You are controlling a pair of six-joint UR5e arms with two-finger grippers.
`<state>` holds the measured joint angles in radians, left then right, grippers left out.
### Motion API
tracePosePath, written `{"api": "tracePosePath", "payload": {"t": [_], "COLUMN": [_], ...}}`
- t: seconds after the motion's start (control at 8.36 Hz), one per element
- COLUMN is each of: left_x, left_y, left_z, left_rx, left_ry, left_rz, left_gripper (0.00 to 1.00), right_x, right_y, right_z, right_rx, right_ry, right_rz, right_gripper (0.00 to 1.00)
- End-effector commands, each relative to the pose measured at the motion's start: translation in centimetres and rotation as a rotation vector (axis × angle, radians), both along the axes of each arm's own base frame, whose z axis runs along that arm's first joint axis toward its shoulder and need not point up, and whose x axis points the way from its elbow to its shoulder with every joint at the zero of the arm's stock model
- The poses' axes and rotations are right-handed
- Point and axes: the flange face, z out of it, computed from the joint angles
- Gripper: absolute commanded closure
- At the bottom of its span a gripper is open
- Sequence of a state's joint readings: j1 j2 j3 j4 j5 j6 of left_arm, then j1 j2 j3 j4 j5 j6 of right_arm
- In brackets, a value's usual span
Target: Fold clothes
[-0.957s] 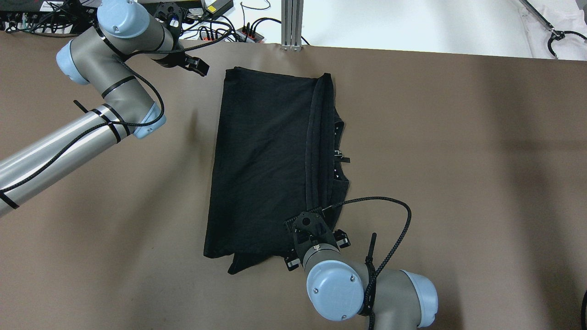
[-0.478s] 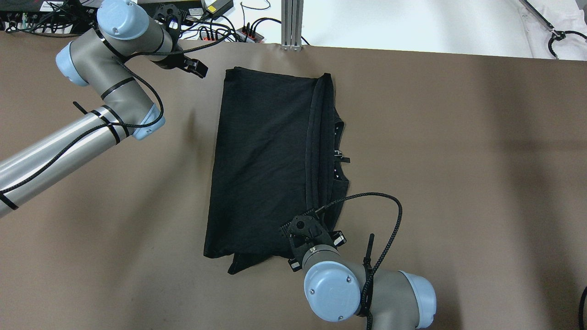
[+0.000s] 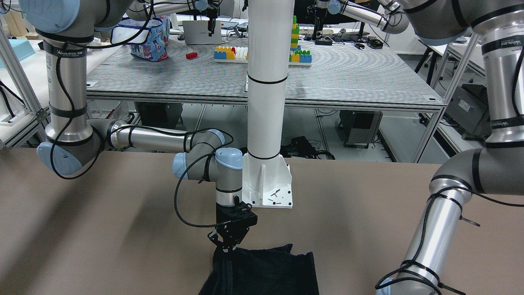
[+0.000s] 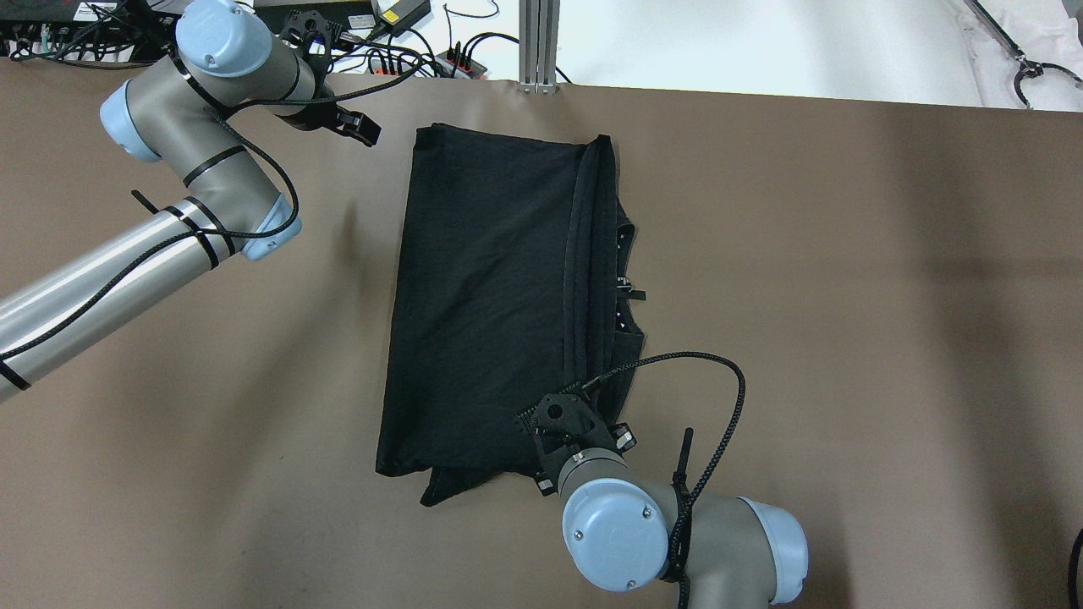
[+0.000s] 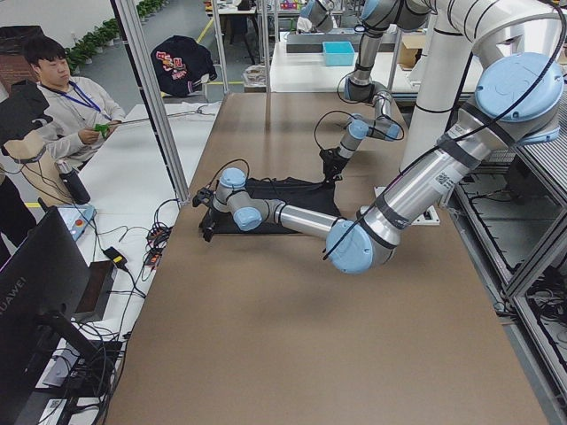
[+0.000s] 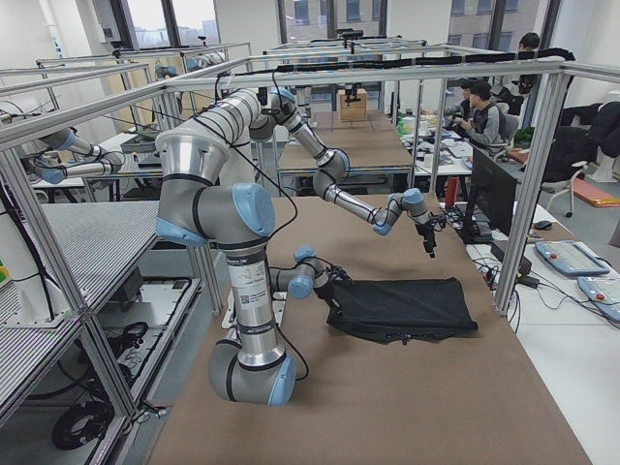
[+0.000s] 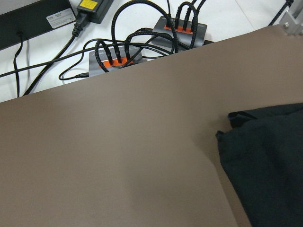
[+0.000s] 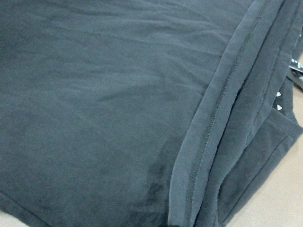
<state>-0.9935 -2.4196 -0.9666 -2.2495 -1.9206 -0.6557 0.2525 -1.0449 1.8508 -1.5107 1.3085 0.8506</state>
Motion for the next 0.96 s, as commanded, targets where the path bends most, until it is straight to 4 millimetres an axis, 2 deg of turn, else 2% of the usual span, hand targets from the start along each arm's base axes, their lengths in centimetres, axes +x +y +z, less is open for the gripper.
{"api": "tracePosePath", "payload": {"t": [0.0, 0.12, 0.24, 0.48, 0.6, 0.72, 0.84], "left_x": [0.7, 0.8, 0.7, 0.8, 0.8, 0.8, 0.8], "left_y": [0.5, 0.7, 1.1, 1.6, 1.6, 1.6, 1.6], "left_z": [0.4, 0.2, 0.9, 1.2, 1.2, 1.2, 1.2], "left_rx": [-0.002, 0.003, 0.0, 0.001, 0.001, 0.001, 0.001], "left_ry": [0.0, 0.001, 0.0, 0.001, 0.001, 0.001, 0.001], "left_rz": [0.01, 0.012, 0.013, 0.018, 0.018, 0.018, 0.018], "left_gripper": [0.0, 0.0, 0.0, 0.0, 0.0, 0.0, 0.0], "right_x": [1.6, 2.7, 4.3, 4.3, 3.9, 3.4, 3.4], "right_y": [-0.4, 0.1, 1.1, 4.3, 5.7, 6.4, 6.4], "right_z": [-0.5, 1.4, 2.9, 5.9, 6.7, 6.4, 4.7], "right_rx": [0.004, -0.014, -0.051, -0.184, -0.235, -0.265, -0.265], "right_ry": [-0.02, -0.018, -0.042, -0.174, -0.225, -0.254, -0.289], "right_rz": [0.01, 0.021, 0.045, 0.126, 0.153, 0.176, 0.175], "right_gripper": [1.0, 1.0, 1.0, 1.0, 0.76, 0.1, 0.06]}}
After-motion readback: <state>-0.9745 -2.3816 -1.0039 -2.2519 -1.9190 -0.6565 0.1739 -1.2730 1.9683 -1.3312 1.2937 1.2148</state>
